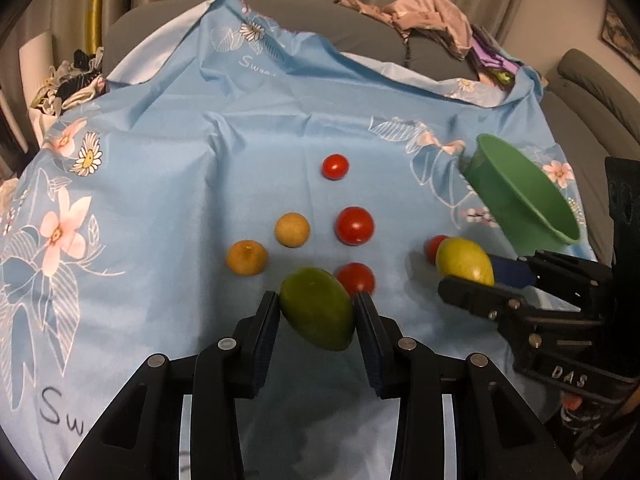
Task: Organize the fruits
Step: 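Grasp the green mango with the right gripper, then lower the mango into the green bowl with the right gripper and release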
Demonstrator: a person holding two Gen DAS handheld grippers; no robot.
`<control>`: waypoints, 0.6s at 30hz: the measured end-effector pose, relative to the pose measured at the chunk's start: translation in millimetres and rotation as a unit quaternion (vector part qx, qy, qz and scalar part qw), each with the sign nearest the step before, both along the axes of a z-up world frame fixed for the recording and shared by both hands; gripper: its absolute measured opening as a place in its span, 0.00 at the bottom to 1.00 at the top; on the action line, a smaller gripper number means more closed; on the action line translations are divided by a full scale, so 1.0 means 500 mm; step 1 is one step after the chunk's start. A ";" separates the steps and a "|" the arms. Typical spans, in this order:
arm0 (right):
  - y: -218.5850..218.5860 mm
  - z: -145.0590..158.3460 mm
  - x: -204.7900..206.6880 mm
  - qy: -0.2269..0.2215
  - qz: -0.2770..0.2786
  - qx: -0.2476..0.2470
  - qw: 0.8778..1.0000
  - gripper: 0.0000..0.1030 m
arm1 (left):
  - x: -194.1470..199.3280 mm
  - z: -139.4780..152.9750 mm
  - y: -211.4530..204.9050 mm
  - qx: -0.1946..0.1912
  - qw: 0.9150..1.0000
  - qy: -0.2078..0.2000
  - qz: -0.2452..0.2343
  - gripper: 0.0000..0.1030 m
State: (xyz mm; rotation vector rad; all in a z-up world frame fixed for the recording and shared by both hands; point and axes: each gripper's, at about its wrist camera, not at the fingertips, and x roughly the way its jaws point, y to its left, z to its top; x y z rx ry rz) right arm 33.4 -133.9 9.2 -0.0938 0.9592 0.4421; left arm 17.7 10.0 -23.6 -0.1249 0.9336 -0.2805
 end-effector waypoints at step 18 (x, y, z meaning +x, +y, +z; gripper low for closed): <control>-0.067 0.077 -0.075 -0.047 -0.028 0.019 0.998 0.35 | -0.066 0.084 -0.066 0.013 0.998 -0.044 -0.033 0.38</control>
